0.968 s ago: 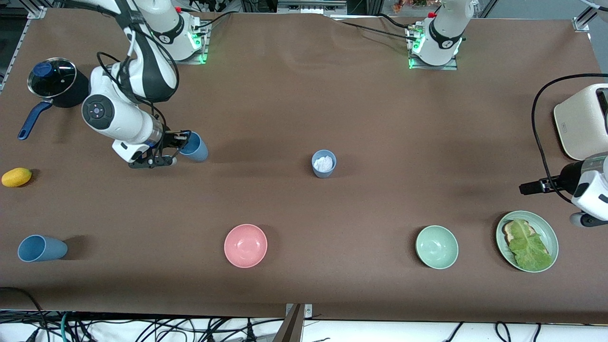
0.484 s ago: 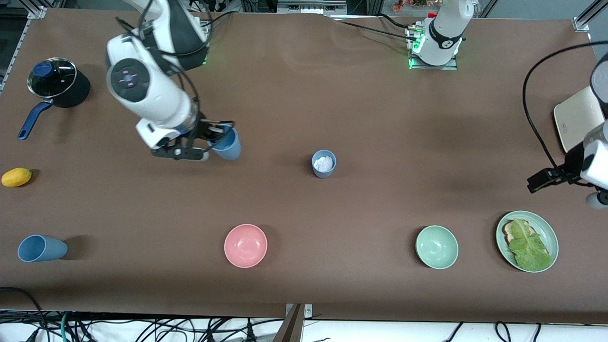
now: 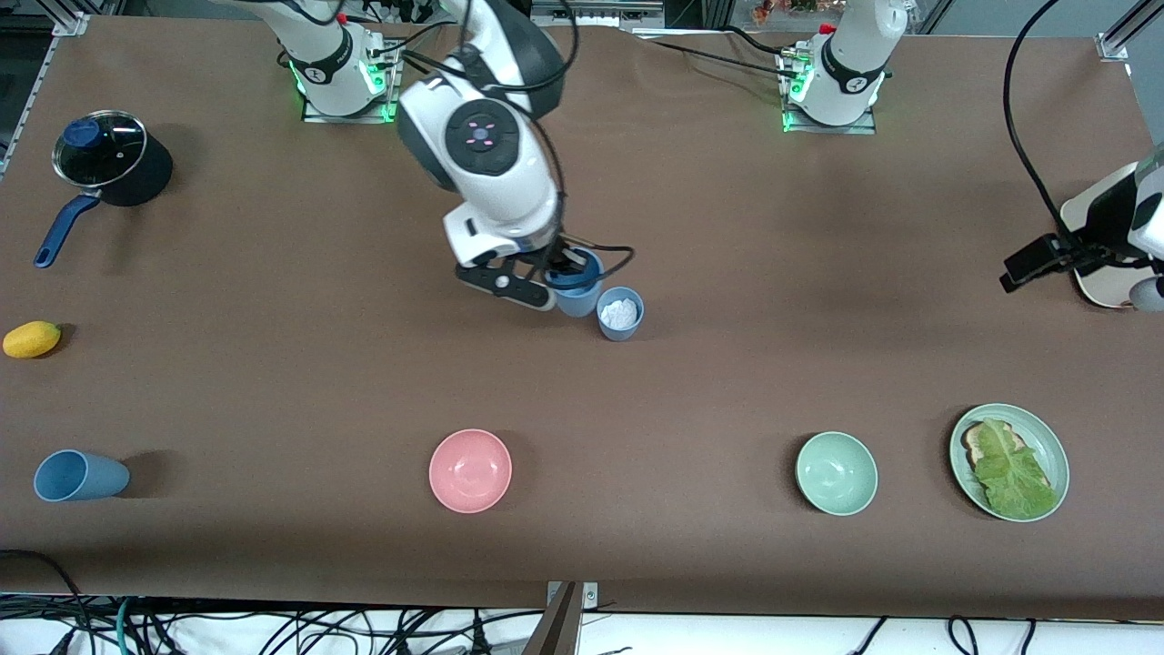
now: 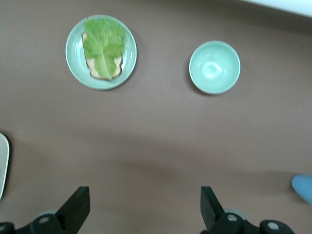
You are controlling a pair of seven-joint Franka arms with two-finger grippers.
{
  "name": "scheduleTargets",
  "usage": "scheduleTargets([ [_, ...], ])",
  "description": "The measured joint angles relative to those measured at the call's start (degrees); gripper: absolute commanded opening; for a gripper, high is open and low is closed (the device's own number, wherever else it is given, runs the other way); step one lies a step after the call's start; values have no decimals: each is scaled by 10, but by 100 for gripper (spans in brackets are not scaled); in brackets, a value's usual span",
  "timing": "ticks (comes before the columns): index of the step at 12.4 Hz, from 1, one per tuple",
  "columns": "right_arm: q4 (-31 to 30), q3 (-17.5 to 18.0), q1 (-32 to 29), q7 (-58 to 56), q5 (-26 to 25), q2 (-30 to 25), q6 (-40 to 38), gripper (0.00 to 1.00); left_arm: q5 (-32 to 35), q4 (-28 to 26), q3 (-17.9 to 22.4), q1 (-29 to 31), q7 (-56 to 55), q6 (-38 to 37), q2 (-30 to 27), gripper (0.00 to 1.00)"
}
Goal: Stack blue cups with both arms
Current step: 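Carry the empty blue cup with the right gripper over the filled cup, then lower the blue cup onto the filled cup and open the right gripper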
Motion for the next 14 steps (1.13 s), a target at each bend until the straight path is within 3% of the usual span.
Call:
scheduleTargets([
  [3, 63, -1, 24, 60, -8, 45, 1, 0, 0, 10, 1, -20, 14, -28, -4, 100],
  [7, 68, -2, 31, 94, -16, 72, 13, 0, 0, 14, 10, -24, 94, -44, -4, 100],
  [14, 69, -2, 35, 108, -23, 96, 28, 0, 0, 14, 37, -42, 101, -20, 1, 100],
])
